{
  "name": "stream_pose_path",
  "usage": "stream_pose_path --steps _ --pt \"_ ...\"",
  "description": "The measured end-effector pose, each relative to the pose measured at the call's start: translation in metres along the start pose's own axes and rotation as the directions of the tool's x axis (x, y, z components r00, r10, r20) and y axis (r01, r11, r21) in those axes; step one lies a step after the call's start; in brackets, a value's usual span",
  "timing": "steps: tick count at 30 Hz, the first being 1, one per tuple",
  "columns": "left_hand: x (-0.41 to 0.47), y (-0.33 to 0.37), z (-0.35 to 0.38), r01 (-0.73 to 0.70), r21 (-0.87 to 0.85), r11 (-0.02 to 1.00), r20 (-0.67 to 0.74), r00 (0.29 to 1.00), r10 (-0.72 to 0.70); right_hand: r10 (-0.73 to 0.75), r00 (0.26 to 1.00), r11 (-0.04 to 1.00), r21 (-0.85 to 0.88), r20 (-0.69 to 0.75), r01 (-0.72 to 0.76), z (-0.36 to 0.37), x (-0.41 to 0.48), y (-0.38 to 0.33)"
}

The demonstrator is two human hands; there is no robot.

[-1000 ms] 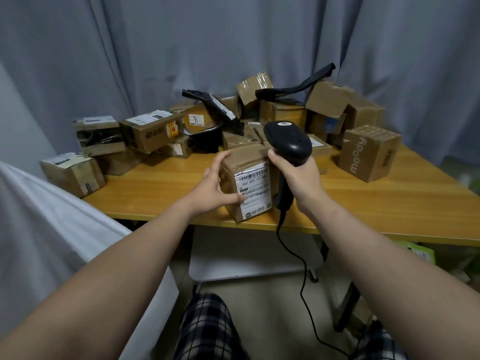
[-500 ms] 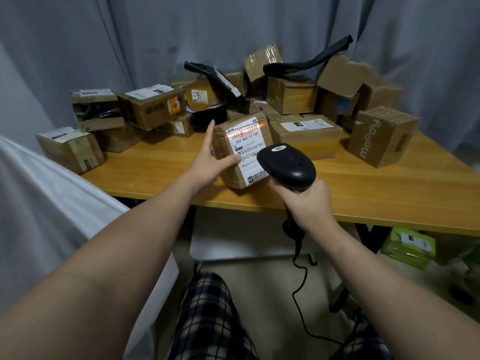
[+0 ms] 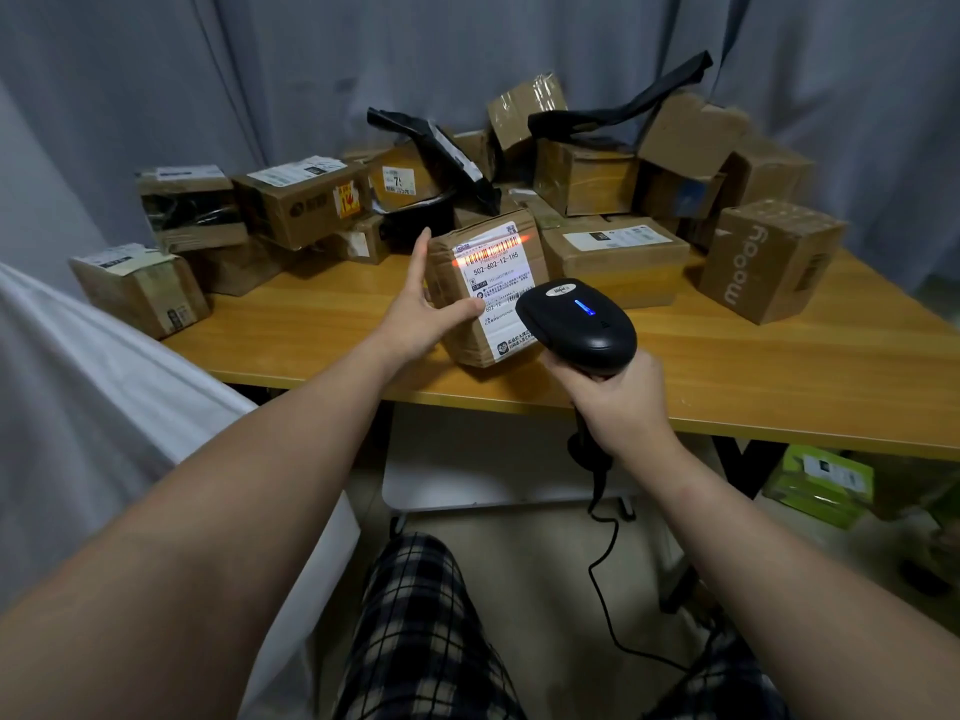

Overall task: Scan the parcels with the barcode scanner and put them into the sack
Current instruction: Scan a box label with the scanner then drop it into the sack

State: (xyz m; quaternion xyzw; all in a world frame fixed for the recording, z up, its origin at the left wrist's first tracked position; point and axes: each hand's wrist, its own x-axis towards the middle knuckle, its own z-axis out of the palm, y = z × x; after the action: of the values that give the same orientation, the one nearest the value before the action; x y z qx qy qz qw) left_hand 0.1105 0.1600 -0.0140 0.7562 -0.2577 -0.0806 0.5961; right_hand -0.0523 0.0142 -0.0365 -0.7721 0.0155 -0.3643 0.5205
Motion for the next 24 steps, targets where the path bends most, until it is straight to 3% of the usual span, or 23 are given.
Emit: stream_pose_path --steps 7,16,20,24 --pt "-0.020 0.005 0.003 -0.048 -0.035 0.998 -0.049 0.998 0.047 0.016 1.000 0.999 0.029 0.007 -0.016 0.002 -0.001 -0.004" --pt "-0.079 -0.009 -0.044 -0.143 -0.101 0.985 -0.193 0.974 0.122 -0.016 0.990 0.998 0.069 0.140 0.007 0.060 0.002 -0.027" --pt "-0.122 -0.026 -0.096 -0.123 0.038 0.992 -0.330 0.935 0.129 0.012 0.959 0.995 0.093 0.284 -0.039 0.111 -0.006 -0.033" --pt "-0.171 -0.065 -0.169 0.066 0.276 0.959 -0.539 0.837 0.097 0.106 0.888 0.992 0.015 0.448 -0.126 0.169 -0.019 -0.029"
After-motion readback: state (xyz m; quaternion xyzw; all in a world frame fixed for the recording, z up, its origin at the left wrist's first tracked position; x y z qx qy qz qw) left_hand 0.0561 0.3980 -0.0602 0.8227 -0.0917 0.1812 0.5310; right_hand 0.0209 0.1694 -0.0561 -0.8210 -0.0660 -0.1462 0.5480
